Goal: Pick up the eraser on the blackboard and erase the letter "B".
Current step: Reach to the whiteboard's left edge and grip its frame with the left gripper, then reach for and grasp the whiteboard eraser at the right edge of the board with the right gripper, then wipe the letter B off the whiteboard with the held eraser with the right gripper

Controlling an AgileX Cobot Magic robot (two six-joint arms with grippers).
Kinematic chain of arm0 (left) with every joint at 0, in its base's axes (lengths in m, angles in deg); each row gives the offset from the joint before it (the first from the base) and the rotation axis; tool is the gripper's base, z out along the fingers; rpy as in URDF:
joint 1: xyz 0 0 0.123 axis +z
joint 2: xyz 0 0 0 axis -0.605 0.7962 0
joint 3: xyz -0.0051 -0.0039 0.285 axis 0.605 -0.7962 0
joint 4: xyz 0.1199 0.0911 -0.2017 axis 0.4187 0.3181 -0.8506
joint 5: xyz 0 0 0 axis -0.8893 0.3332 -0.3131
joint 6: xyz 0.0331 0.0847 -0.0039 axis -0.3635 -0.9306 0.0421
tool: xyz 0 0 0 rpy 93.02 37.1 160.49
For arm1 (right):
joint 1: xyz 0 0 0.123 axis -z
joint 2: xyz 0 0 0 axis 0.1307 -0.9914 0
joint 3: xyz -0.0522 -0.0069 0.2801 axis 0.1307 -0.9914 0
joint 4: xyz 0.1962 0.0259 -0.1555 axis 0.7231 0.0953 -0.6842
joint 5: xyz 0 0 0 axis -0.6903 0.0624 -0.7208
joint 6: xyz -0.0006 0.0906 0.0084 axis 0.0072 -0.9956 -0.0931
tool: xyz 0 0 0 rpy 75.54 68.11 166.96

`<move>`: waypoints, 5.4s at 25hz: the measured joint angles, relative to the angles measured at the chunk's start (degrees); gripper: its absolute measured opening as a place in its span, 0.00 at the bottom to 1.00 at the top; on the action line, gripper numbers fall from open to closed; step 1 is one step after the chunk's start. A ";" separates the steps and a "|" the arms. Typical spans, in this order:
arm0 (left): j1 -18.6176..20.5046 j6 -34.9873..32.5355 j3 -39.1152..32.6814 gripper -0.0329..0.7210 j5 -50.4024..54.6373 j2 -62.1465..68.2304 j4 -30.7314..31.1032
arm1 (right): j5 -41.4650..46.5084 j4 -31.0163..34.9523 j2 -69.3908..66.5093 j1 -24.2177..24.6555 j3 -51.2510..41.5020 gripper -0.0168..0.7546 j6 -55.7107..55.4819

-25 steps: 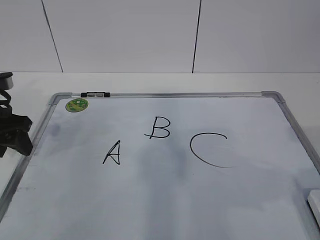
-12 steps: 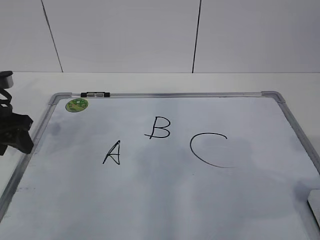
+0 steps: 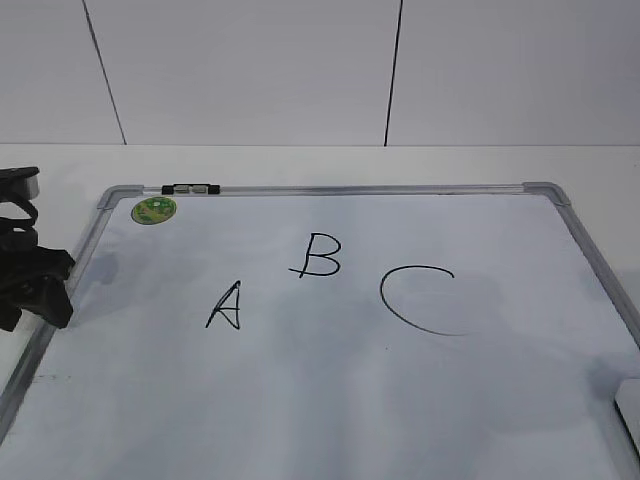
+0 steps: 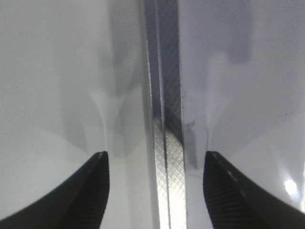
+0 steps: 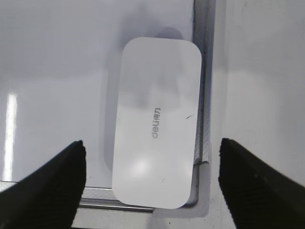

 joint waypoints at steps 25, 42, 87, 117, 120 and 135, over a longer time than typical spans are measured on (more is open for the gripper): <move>0.00 0.00 0.10 0.58 -0.26 0.90 0.37 | 0.00 -0.09 0.00 0.00 0.00 0.89 -0.05; 0.00 0.00 0.10 0.35 0.07 0.90 -1.00 | 0.10 -0.09 0.00 0.00 0.00 0.85 -0.14; 0.22 0.00 1.38 0.24 2.76 3.11 -3.55 | 5.67 -0.22 0.00 0.00 0.32 0.79 -0.18; 0.22 0.10 1.38 0.24 3.05 3.11 -3.55 | -7.48 0.23 -21.14 0.00 0.49 0.90 -0.27; 0.22 0.10 1.38 0.24 3.05 3.11 -3.55 | -8.51 0.23 -22.20 0.00 0.49 0.90 -0.51; 0.22 0.10 1.46 0.24 3.05 3.11 -3.55 | -9.53 0.23 -25.21 0.00 0.85 0.87 -2.36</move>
